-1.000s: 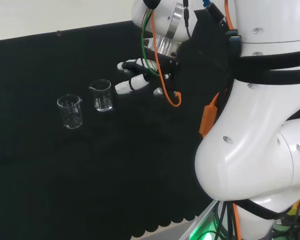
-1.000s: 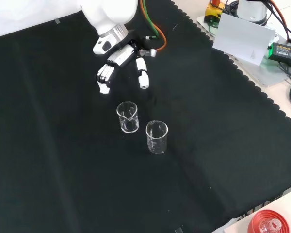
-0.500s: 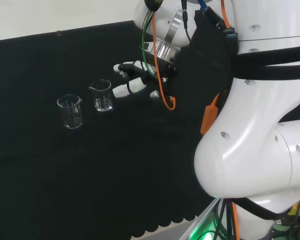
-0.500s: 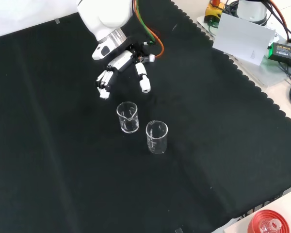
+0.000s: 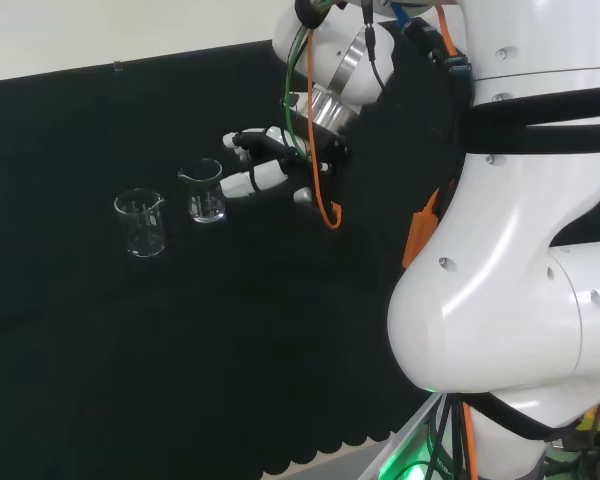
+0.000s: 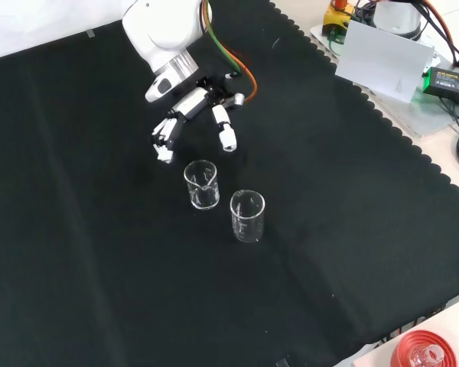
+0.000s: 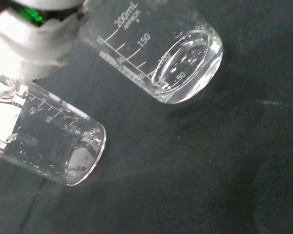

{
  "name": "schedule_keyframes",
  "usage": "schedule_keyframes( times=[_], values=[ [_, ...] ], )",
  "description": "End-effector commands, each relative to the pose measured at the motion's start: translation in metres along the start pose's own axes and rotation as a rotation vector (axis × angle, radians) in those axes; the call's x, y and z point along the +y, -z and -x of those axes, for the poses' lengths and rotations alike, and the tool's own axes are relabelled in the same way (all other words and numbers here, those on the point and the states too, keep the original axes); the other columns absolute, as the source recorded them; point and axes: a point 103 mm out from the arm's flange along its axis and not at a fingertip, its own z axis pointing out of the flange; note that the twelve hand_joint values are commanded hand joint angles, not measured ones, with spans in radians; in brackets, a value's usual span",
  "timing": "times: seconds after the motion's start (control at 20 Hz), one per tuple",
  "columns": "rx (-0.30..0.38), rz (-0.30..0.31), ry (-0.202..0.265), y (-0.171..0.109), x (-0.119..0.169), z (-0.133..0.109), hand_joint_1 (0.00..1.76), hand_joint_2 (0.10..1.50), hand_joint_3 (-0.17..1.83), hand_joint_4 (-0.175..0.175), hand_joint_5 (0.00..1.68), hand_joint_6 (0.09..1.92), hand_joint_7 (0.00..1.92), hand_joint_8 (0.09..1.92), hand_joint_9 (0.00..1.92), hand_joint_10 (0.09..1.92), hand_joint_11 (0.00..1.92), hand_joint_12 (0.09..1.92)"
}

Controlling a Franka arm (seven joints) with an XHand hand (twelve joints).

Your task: Pick up the beaker on the right.

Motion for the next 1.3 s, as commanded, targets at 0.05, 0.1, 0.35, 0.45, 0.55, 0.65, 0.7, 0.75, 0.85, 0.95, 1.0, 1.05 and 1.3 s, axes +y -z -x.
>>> schedule_keyframes(
  times=[0.05,0.1,0.35,0.45,0.55,0.65,0.7,0.75,0.85,0.95,1.0,1.05,1.3],
  values=[
    [0.014,0.005,0.011,-0.009,0.002,-0.002,0.83,0.50,0.66,-0.088,0.39,0.09,0.28,0.69,0.39,0.68,0.00,1.28],
    [0.015,0.005,0.011,-0.011,0.003,-0.002,0.83,0.50,0.66,-0.088,0.39,0.09,0.27,0.69,0.38,0.68,0.00,1.28],
    [0.018,0.001,0.000,-0.022,0.006,-0.004,0.83,0.49,0.67,-0.088,0.38,0.09,0.26,0.69,0.37,0.68,0.00,1.28],
    [0.025,-0.002,-0.003,-0.026,0.007,-0.004,0.86,0.48,0.71,-0.088,0.38,0.09,0.26,0.70,0.36,0.69,0.00,1.27],
    [0.036,0.002,-0.004,-0.030,0.009,-0.004,0.89,0.46,0.79,-0.088,0.38,0.09,0.26,0.70,0.36,0.69,0.00,1.27],
    [0.040,0.005,0.000,-0.032,0.010,-0.005,0.94,0.45,0.89,-0.089,0.40,0.09,0.27,0.70,0.37,0.69,0.00,1.27],
    [0.043,0.005,0.002,-0.033,0.011,-0.006,0.96,0.44,0.95,-0.090,0.41,0.09,0.28,0.70,0.38,0.69,0.00,1.27],
    [0.043,0.005,0.002,-0.034,0.012,-0.006,0.98,0.44,1.03,-0.090,0.42,0.09,0.29,0.70,0.38,0.69,0.00,1.27],
    [0.042,0.005,0.002,-0.035,0.013,-0.007,1.02,0.44,1.16,-0.091,0.43,0.09,0.30,0.70,0.39,0.69,0.00,1.28],
    [0.049,0.007,0.002,-0.034,0.012,-0.007,1.05,0.45,1.23,-0.091,0.44,0.09,0.31,0.70,0.39,0.69,0.00,1.28],
    [0.049,0.007,0.001,-0.034,0.012,-0.007,1.06,0.45,1.25,-0.091,0.44,0.09,0.31,0.70,0.39,0.69,0.00,1.28],
    [0.050,0.008,0.000,-0.034,0.012,-0.007,1.06,0.46,1.26,-0.091,0.44,0.09,0.31,0.70,0.39,0.69,0.00,1.28],
    [0.059,0.023,-0.005,-0.041,0.016,-0.013,1.06,0.45,1.29,-0.092,0.44,0.09,0.31,0.71,0.40,0.69,0.00,1.29]
  ],
)
